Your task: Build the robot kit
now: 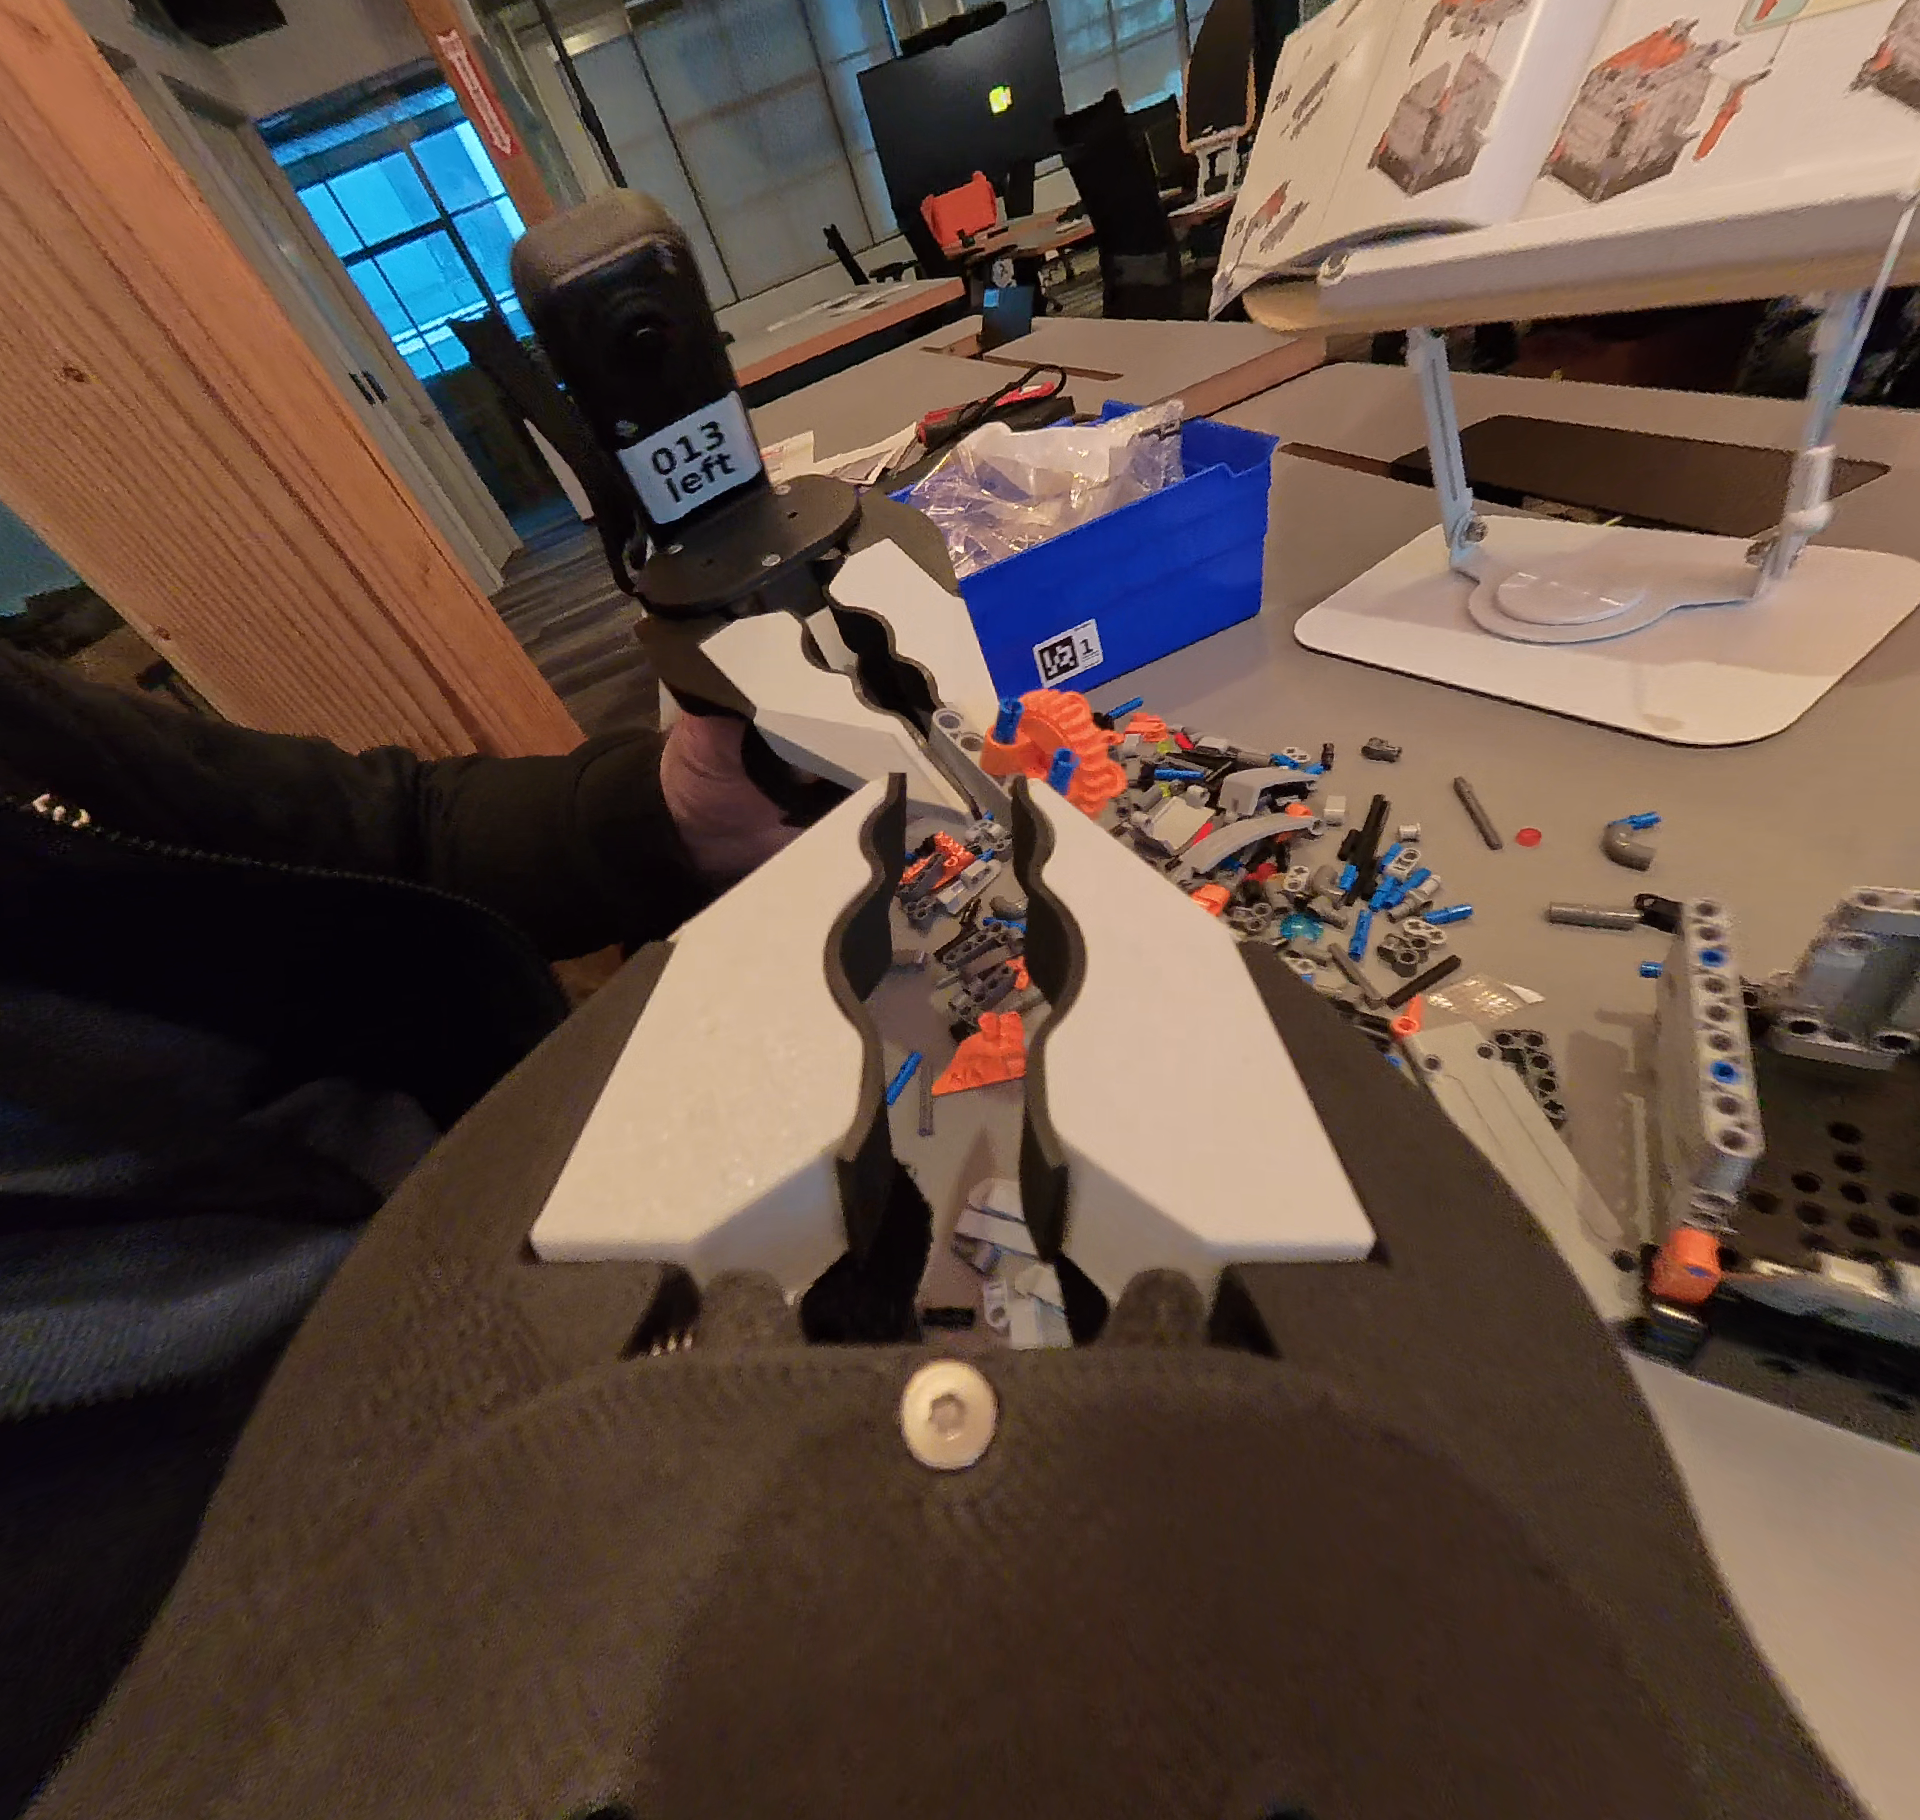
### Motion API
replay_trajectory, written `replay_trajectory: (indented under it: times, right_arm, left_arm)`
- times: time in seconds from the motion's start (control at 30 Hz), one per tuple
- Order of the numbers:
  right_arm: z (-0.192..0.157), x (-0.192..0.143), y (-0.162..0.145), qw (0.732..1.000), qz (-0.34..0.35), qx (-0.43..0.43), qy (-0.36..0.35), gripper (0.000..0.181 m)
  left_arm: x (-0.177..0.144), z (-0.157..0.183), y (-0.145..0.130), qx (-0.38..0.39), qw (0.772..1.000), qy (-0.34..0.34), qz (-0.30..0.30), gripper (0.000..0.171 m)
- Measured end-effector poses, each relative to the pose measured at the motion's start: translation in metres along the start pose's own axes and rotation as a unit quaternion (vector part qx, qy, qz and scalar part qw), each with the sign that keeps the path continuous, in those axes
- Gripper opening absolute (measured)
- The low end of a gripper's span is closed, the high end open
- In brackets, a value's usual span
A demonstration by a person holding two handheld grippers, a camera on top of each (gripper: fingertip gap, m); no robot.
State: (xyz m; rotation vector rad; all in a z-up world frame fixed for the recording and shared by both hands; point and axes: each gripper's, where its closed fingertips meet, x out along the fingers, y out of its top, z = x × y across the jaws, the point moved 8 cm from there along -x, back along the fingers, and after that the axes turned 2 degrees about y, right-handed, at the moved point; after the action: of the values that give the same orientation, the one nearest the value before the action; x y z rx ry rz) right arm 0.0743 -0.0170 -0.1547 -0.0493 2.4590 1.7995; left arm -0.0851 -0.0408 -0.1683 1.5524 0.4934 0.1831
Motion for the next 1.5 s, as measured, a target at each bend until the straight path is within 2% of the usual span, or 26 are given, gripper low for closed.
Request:
replay_trajectory:
  times: [0.07,0.13,0.2,0.3,0.33,0.43,0.5,0.53,0.67,0.8,0.93,1.17,1.3,1.43,1.5]
  right_arm:
    - [0.003,-0.012,0.003,1.0,-0.006,-0.017,-0.012,0.022]
    - [0.007,-0.018,0.003,0.998,-0.045,-0.04,-0.032,0.026]
    - [0.01,-0.015,0.001,0.995,-0.088,-0.047,-0.023,0.028]
    - [0.009,-0.004,-0.005,0.988,-0.142,-0.055,0.012,0.013]
    - [0.011,-0.001,-0.007,0.987,-0.153,-0.05,0.015,0.014]
    - [0.016,0.002,-0.009,0.988,-0.15,-0.019,0.039,0.013]
    - [0.018,0.005,-0.014,0.987,-0.155,-0.002,0.05,0.018]
    - [0.017,0.006,-0.015,0.987,-0.15,-0.002,0.06,0.01]
    - [0.017,0.009,-0.019,0.987,-0.144,0.003,0.067,0.006]
    - [0.02,0.012,-0.027,0.987,-0.161,-0.006,0.023,0.005]
    - [0.03,0.016,-0.048,0.98,-0.194,-0.009,-0.053,0.005]
    - [0.029,0.026,-0.07,0.966,-0.237,-0.015,-0.1,0.005]
    - [0.028,0.03,-0.079,0.958,-0.257,-0.036,-0.126,0.005]
    - [0.028,0.031,-0.083,0.958,-0.255,-0.033,-0.126,0.005]
    - [0.029,0.03,-0.083,0.959,-0.252,-0.033,-0.128,0.005]
  left_arm:
    - [-0.003,-0.005,0.0,-0.017,1.0,-0.013,0.011,0.004]
    - [-0.003,-0.004,0.0,-0.031,0.998,-0.06,0.005,0.004]
    - [0.0,-0.003,0.0,-0.032,0.995,-0.095,0.005,0.004]
    - [0.006,-0.002,-0.004,-0.028,0.992,-0.121,-0.014,0.004]
    - [0.006,-0.004,-0.006,-0.028,0.992,-0.124,-0.019,0.004]
    - [0.004,-0.01,-0.01,-0.049,0.989,-0.14,-0.006,0.003]
    - [0.002,-0.012,-0.011,-0.055,0.987,-0.152,0.004,0.003]
    - [0.002,-0.013,-0.011,-0.058,0.986,-0.156,0.004,0.004]
    - [0.001,-0.018,-0.015,-0.064,0.982,-0.175,0.0,0.004]
    - [0.005,-0.026,-0.026,-0.074,0.985,-0.153,-0.03,0.007]
    - [0.009,-0.029,-0.049,-0.042,0.983,-0.102,-0.144,0.024]
    - [0.027,-0.027,-0.082,-0.041,0.964,-0.068,-0.252,0.036]
    - [0.034,-0.024,-0.09,-0.047,0.96,-0.07,-0.268,0.038]
    - [0.029,-0.029,-0.084,-0.044,0.959,-0.017,-0.279,0.045]
    - [0.021,-0.028,-0.074,-0.028,0.962,0.021,-0.27,0.043]
